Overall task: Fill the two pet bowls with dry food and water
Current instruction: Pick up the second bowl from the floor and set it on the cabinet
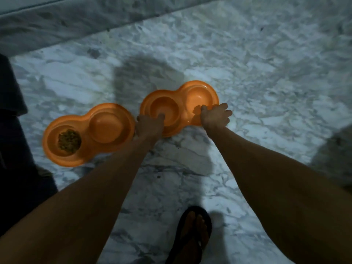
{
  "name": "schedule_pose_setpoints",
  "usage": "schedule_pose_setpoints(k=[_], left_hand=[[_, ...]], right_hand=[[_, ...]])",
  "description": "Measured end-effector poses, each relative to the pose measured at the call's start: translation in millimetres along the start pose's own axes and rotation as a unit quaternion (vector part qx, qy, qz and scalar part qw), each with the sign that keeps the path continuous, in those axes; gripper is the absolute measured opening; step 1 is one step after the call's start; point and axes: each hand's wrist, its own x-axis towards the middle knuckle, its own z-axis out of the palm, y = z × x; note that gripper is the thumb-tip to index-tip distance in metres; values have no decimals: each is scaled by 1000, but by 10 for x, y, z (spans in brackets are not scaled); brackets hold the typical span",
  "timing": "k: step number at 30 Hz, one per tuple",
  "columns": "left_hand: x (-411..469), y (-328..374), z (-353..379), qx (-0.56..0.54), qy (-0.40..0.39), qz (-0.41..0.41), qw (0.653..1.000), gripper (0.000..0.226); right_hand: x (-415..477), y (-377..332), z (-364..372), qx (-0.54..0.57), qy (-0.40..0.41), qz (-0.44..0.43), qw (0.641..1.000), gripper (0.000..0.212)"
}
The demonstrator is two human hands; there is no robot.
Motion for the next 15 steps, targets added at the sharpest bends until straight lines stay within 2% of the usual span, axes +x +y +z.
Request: schedule_pose_setpoints(k=[3,5,11,15], left_hand=[[78,15,189,-74,12,-56,996,101],[158,6,240,-82,31,-62,994,96],[134,-41,169,-27,90,-75,993,77],[-124,52,0,19,93,-63,993,76]], right_hand=[[179,56,1,40,-29,25,998,71],[223,100,12,51,-36,15,998,67],[99,172,-76,55,-49,27,997,63],[-74,107,-327,60,-45,20,997,52]])
